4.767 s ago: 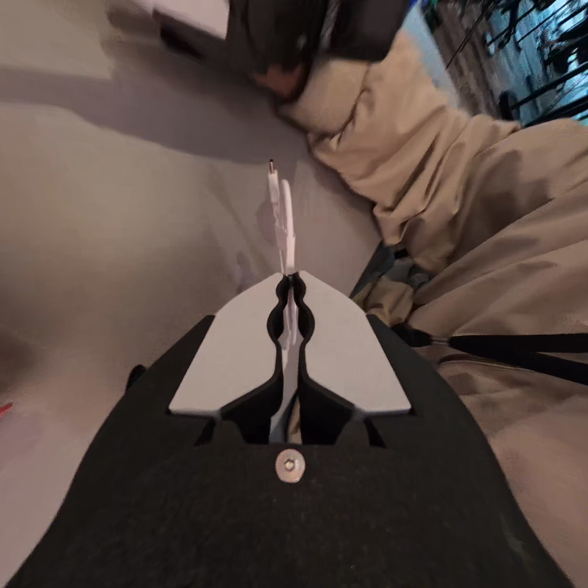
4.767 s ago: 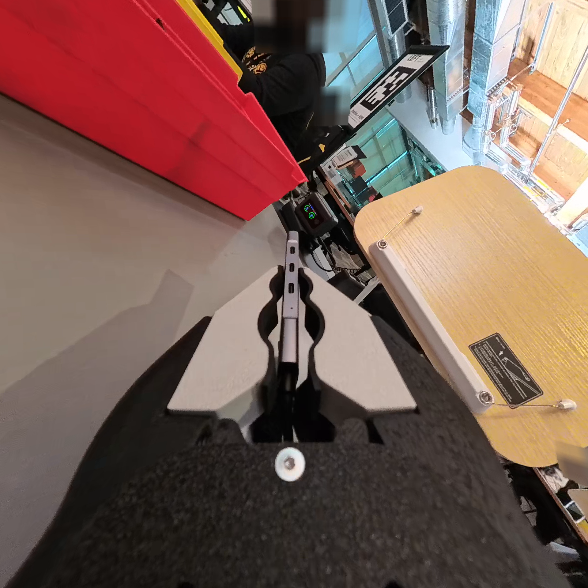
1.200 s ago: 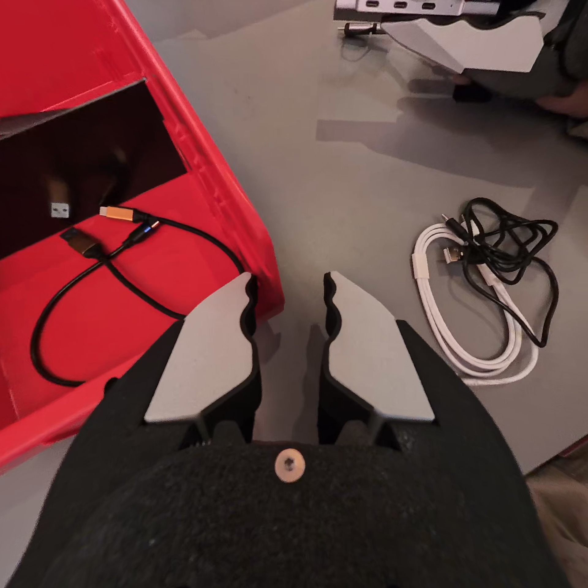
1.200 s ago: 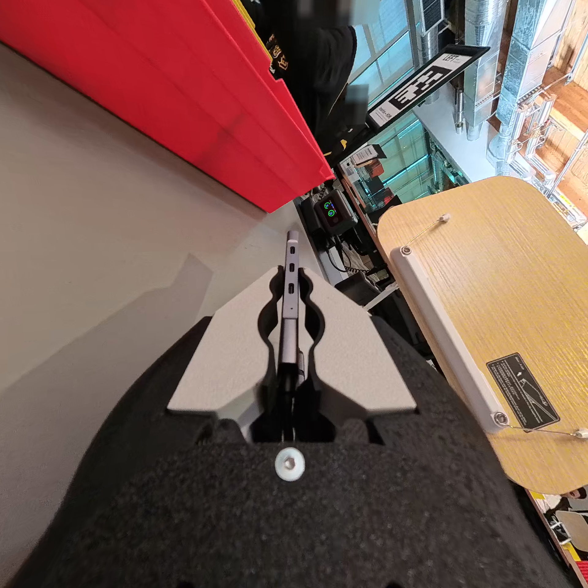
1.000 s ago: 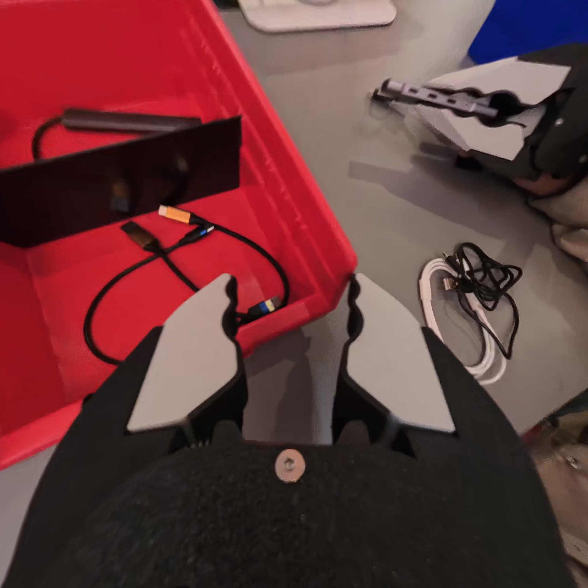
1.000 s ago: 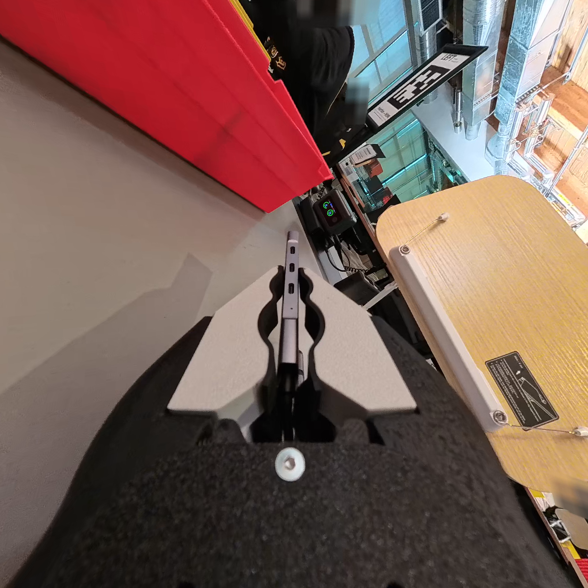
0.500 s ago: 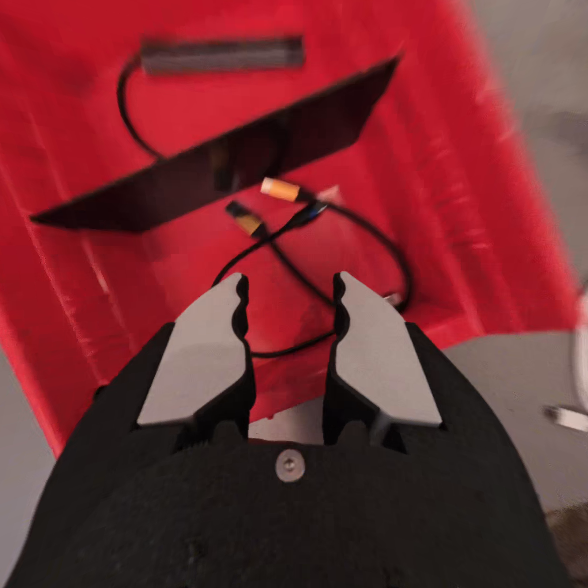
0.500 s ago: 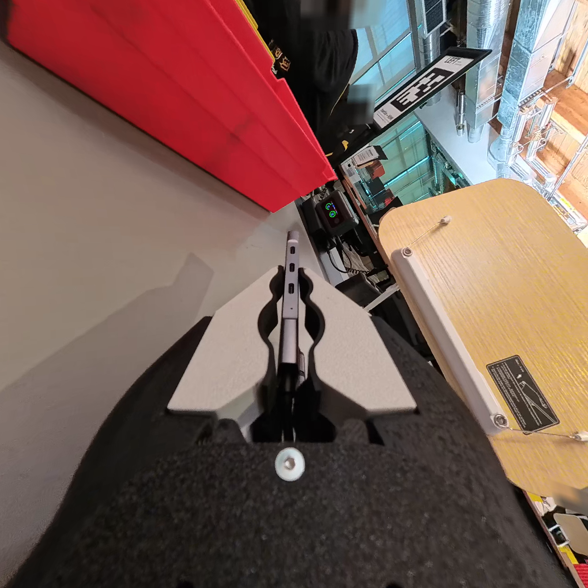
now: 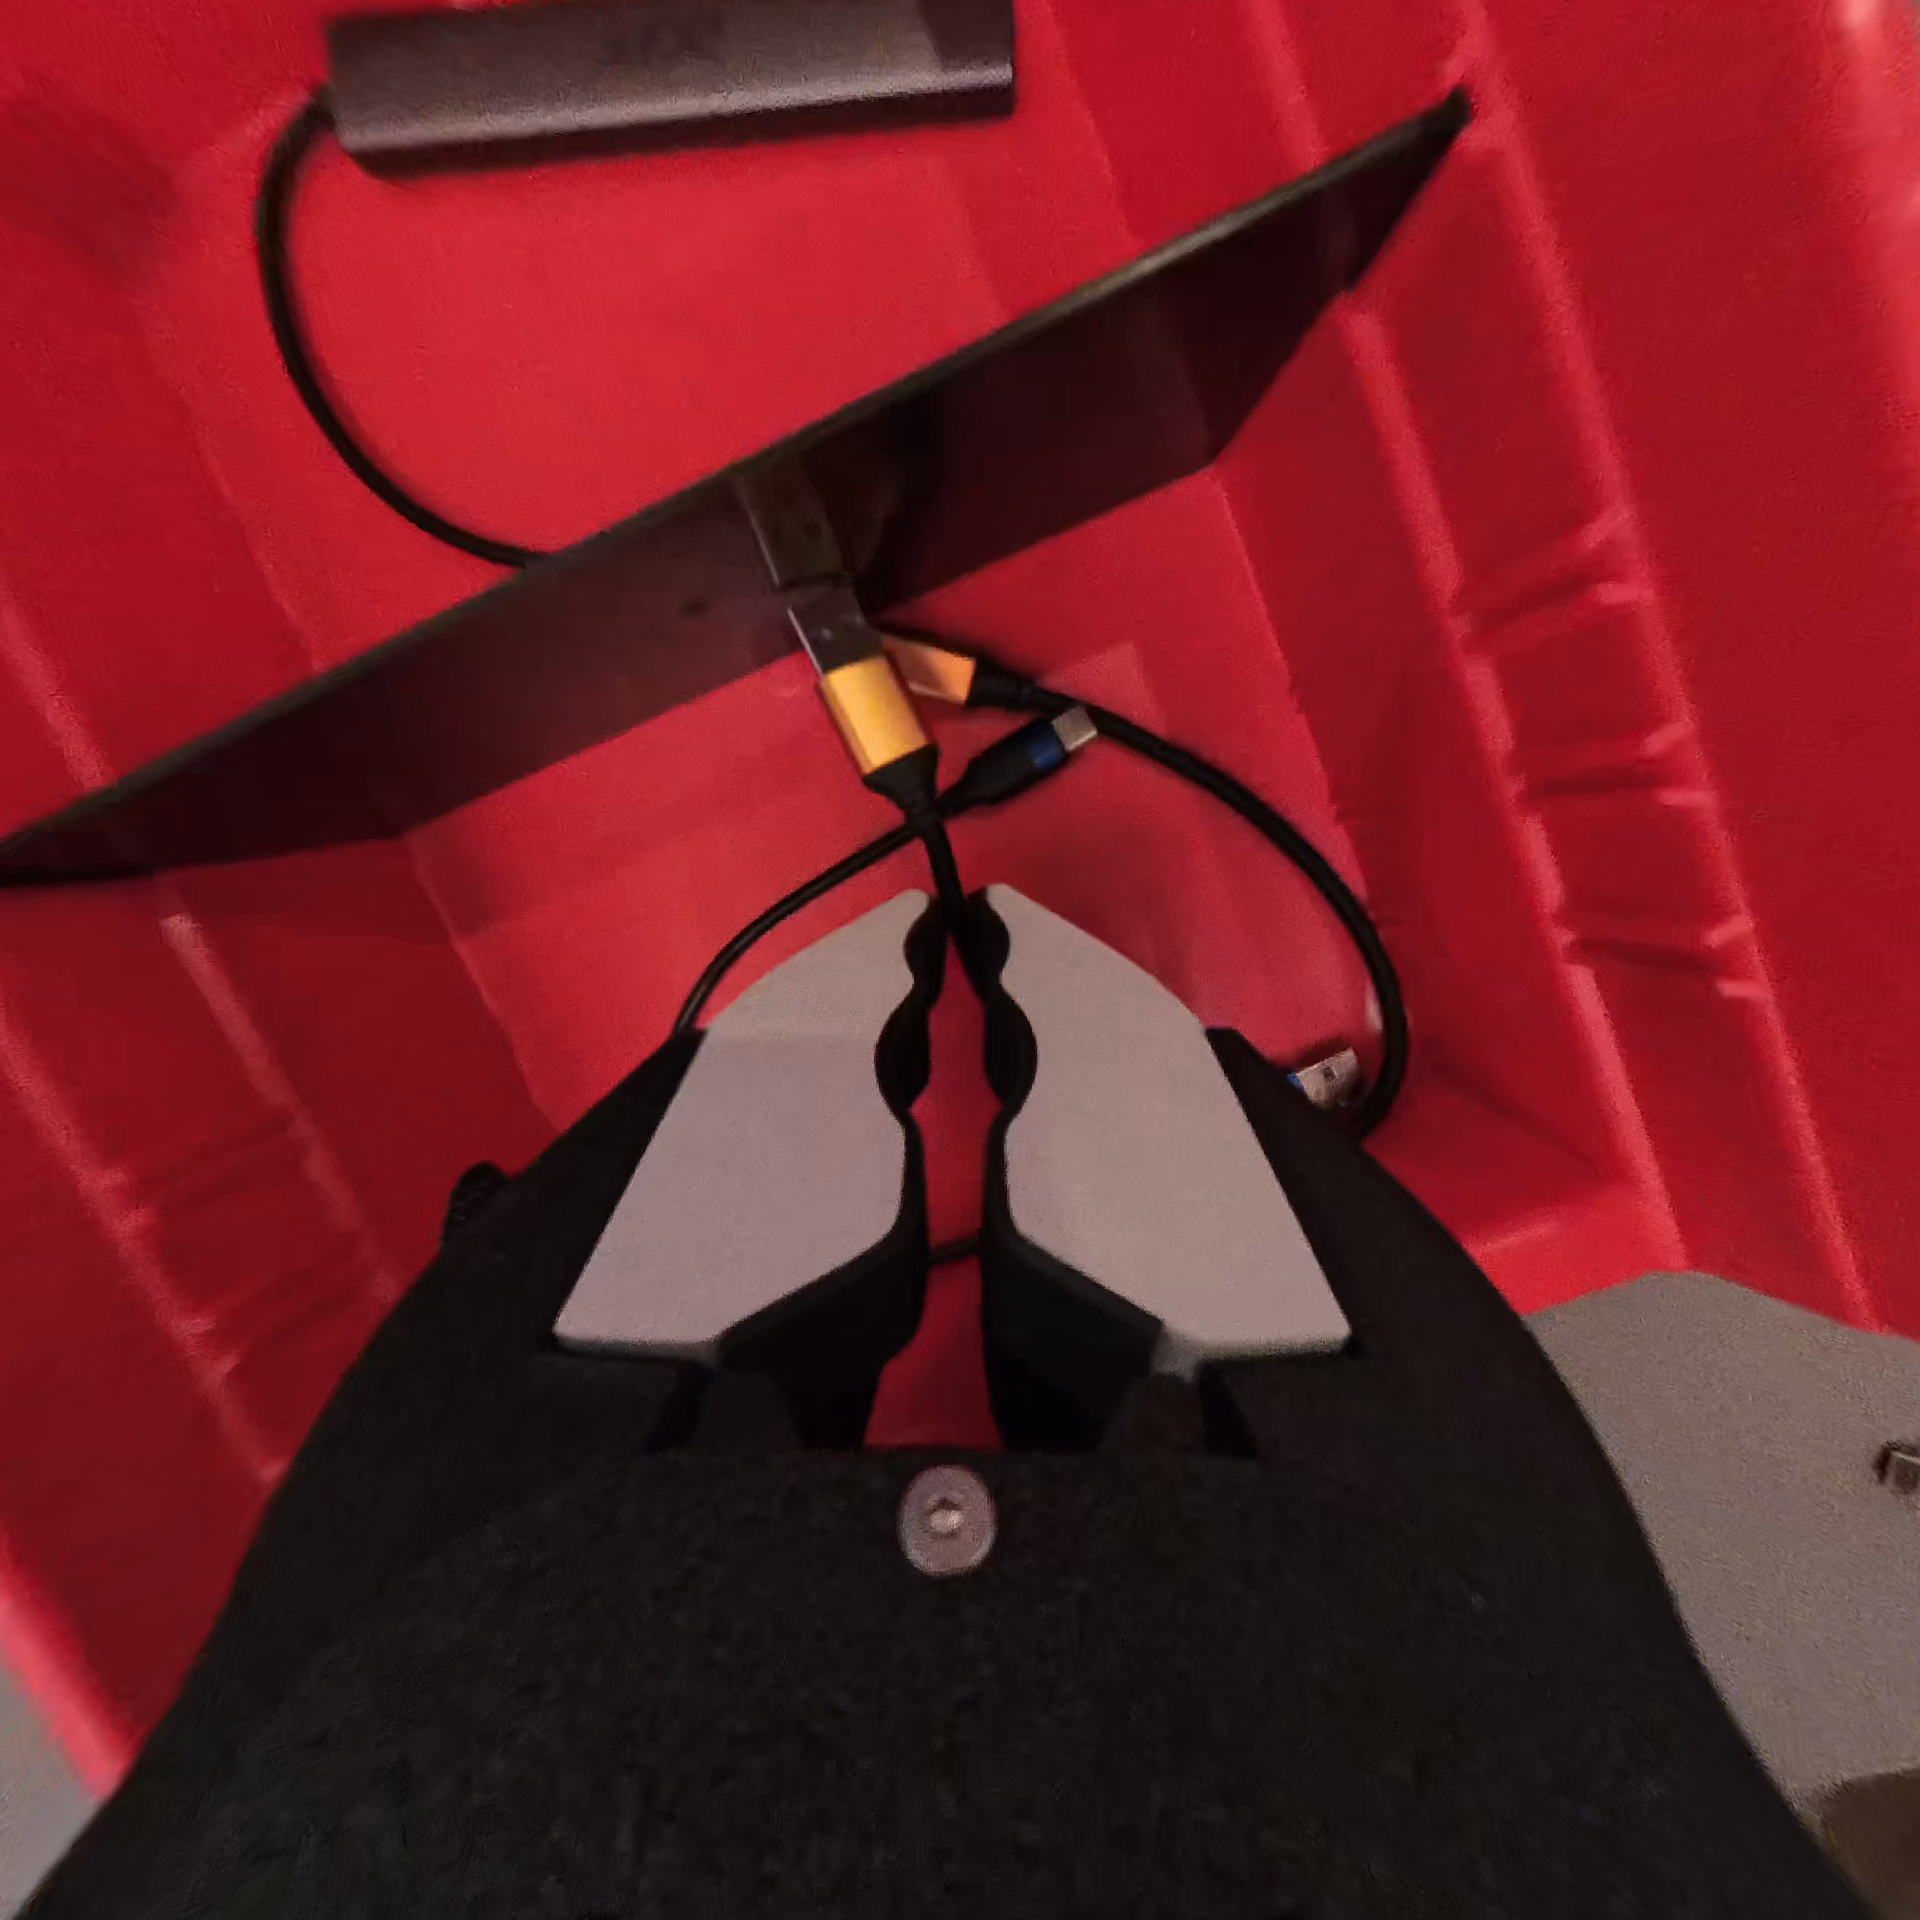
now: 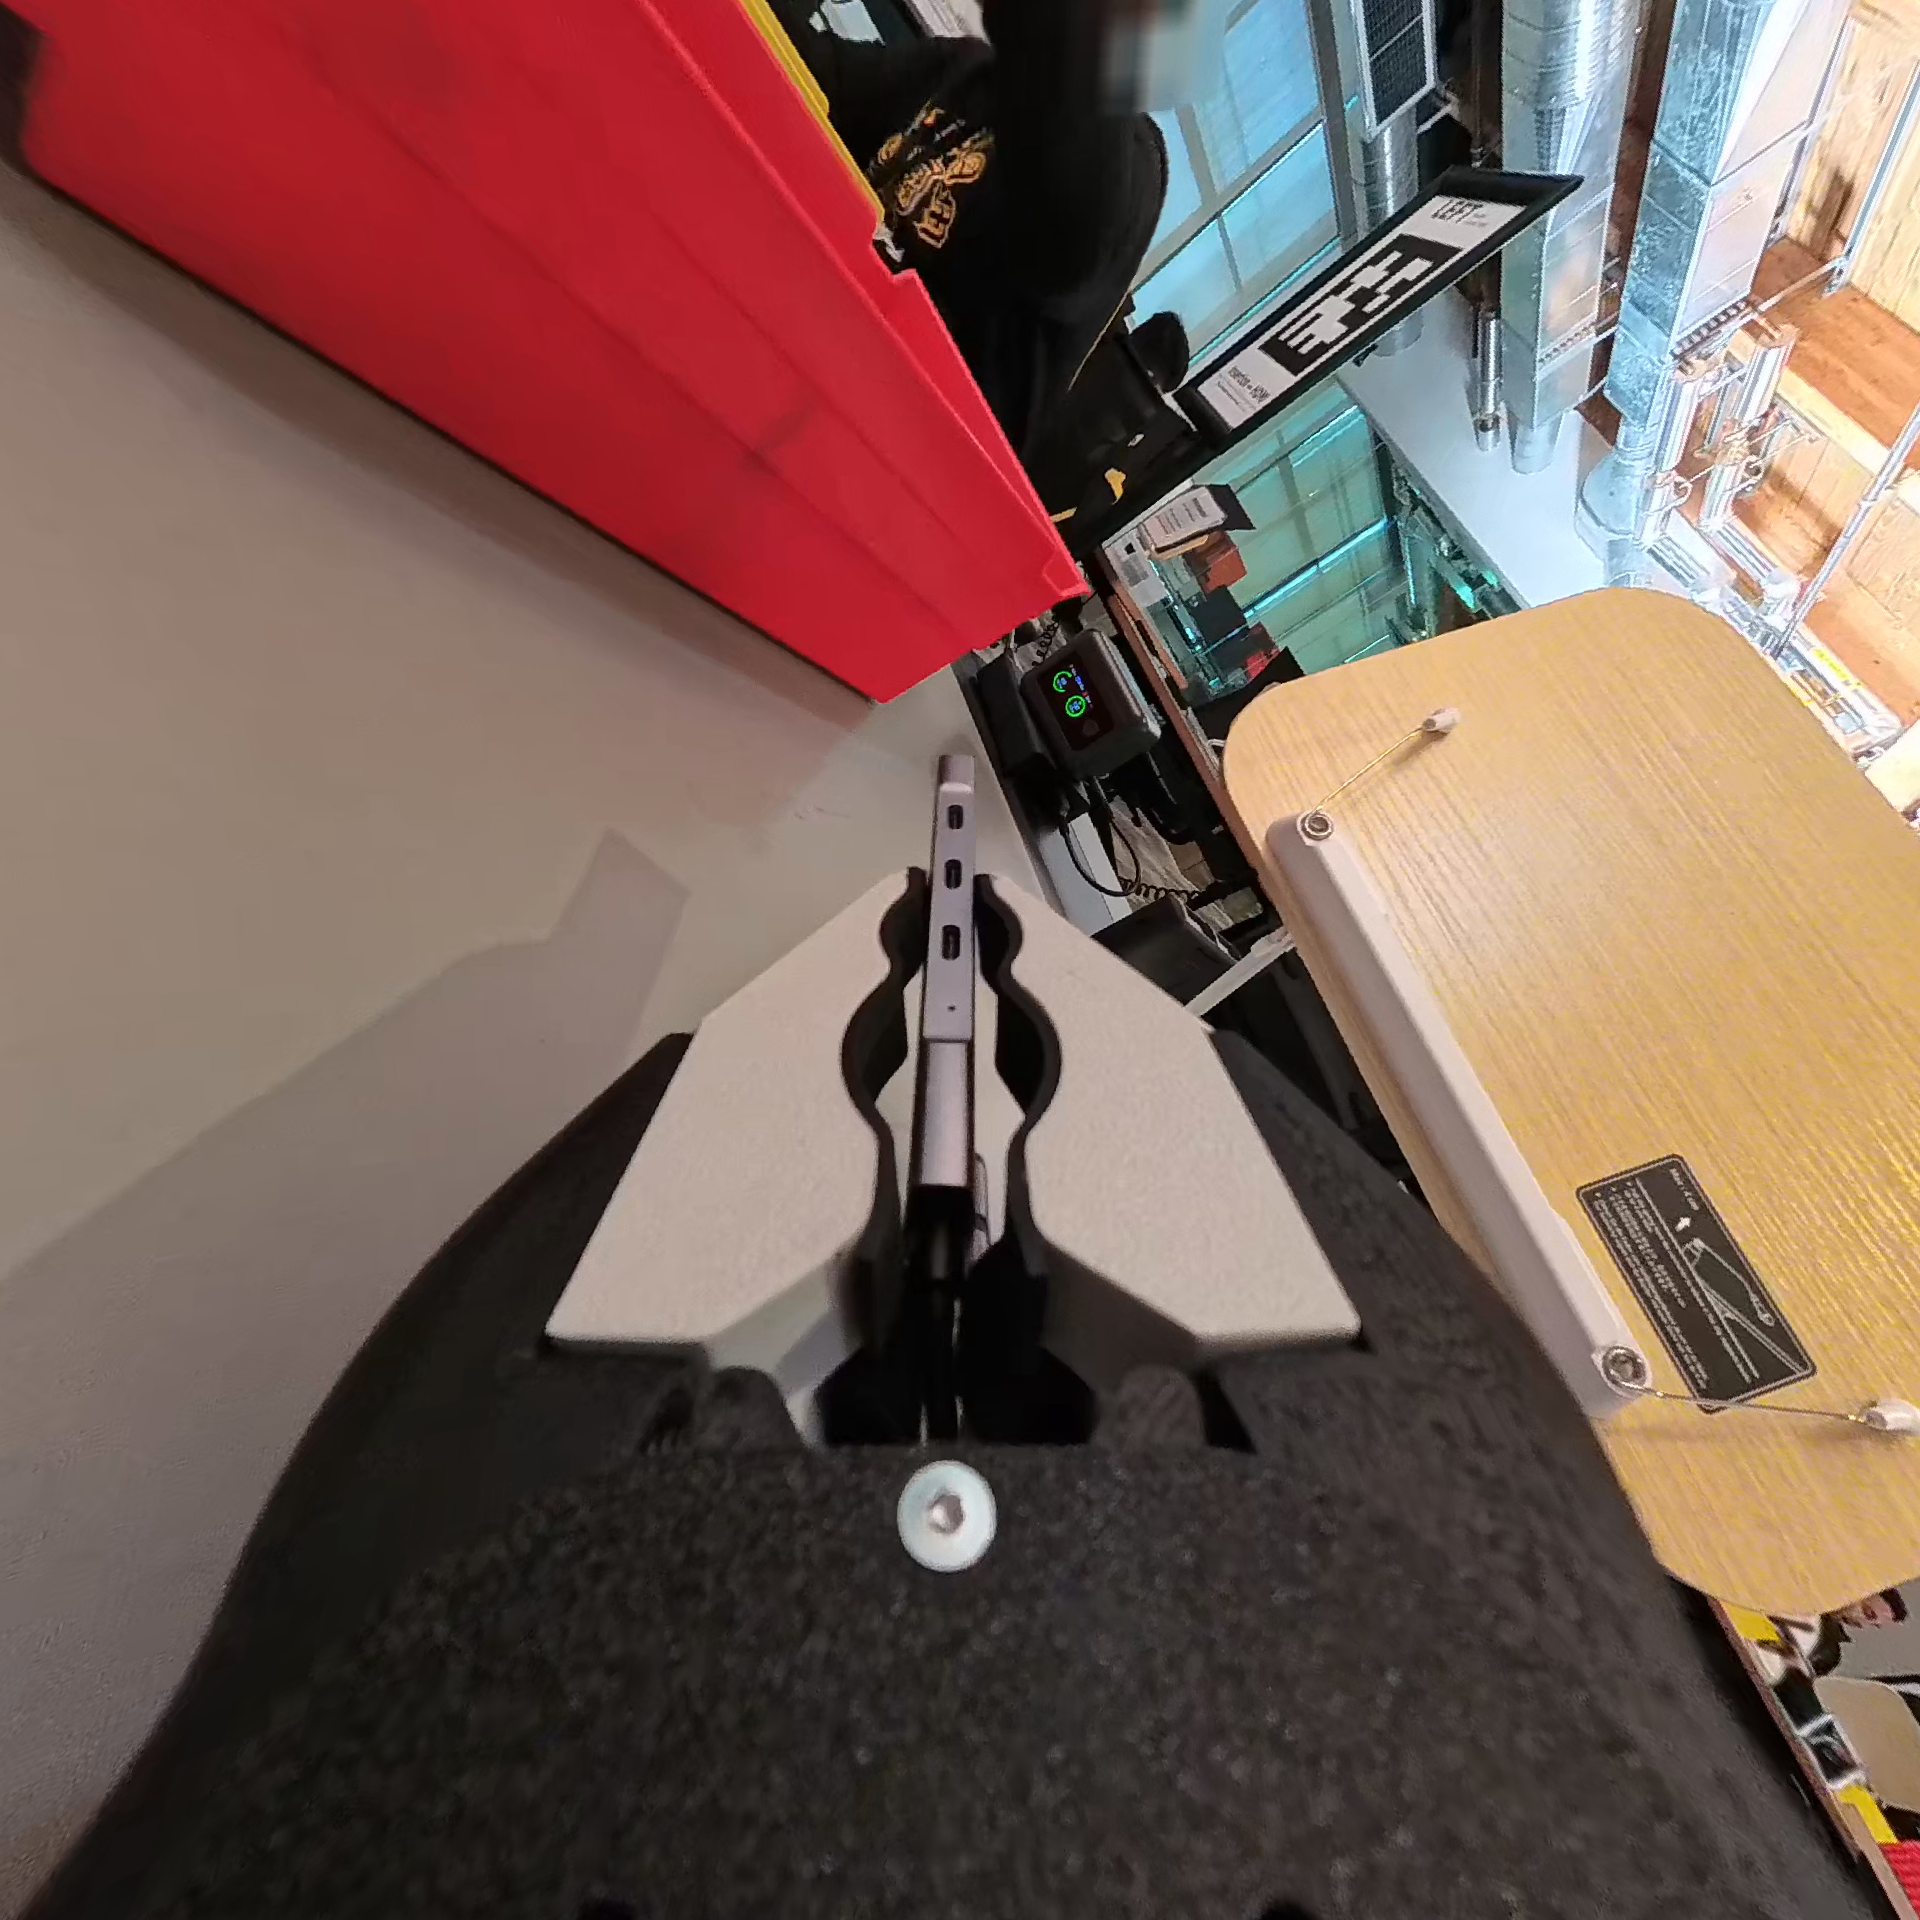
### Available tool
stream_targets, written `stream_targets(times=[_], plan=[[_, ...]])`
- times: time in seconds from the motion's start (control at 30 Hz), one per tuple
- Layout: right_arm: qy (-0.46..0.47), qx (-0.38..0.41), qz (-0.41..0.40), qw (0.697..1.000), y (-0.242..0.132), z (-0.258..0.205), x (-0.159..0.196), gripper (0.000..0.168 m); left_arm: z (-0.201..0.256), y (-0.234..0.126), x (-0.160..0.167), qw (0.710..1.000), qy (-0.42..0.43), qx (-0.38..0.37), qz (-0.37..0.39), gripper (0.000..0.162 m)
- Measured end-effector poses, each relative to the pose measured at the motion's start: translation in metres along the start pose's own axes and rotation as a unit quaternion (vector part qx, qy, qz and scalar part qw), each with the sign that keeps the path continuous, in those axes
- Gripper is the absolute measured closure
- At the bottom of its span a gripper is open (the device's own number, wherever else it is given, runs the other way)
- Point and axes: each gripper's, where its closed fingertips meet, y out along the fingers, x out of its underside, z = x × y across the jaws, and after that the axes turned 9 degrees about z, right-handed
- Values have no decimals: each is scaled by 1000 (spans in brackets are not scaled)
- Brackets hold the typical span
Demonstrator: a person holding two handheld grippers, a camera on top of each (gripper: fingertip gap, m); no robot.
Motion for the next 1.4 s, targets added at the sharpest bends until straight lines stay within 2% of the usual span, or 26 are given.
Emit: stream_targets(times=[0.03,0.1,0.2,0.27,0.4,0.47,0.53,0.63,0.73,0.8,0.93,1.03,1.13,1.17,1.2,1.27,1.33,1.4], plan=[[1,1,1,1000,0,1,0,160,-2,-11,-7,1000,14,-10,17,158],[-1,2,2,1000,0,1,0,160,-7,-42,-26,997,44,-41,56,158],[-1,-1,8,1000,0,1,-3,160,0,-107,-56,985,91,-71,130,159],[0,1,10,1000,-1,3,-3,160,27,-153,-68,977,107,-34,180,159],[7,4,18,1000,-2,6,-7,160,100,-225,-66,953,133,103,251,159],[4,4,18,1000,-2,6,-7,160,121,-248,-64,942,136,132,276,159],[1,2,18,1000,-2,5,-7,160,123,-260,-66,937,156,97,299,159],[1,0,17,1000,-2,3,-7,160,136,-277,-73,918,151,113,348,159],[1,0,16,1000,-2,3,-7,160,146,-249,-64,926,126,130,332,159],[0,0,14,1000,-2,3,-6,160,157,-208,-40,940,94,157,289,159],[0,-2,13,1000,-2,2,-6,160,143,-126,28,973,49,106,199,159],[-3,-6,11,1000,-1,0,-6,160,130,-92,66,980,-10,87,180,159],[-5,-9,10,1000,-1,-1,-5,160,126,-77,89,983,-49,91,154,155],[-5,-9,9,1000,-1,-1,-5,160,126,-77,89,981,-53,91,161,146],[-5,-9,9,1000,-1,-1,-5,160,125,-80,85,979,-51,85,178,135],[-5,-9,7,1000,0,-2,-4,160,129,-91,71,970,-29,75,230,124],[-6,-9,5,1000,0,-2,-3,160,154,-104,58,950,-5,110,293,106],[-6,-10,4,1000,0,-3,-3,160,184,-108,53,930,12,149,337,110]])
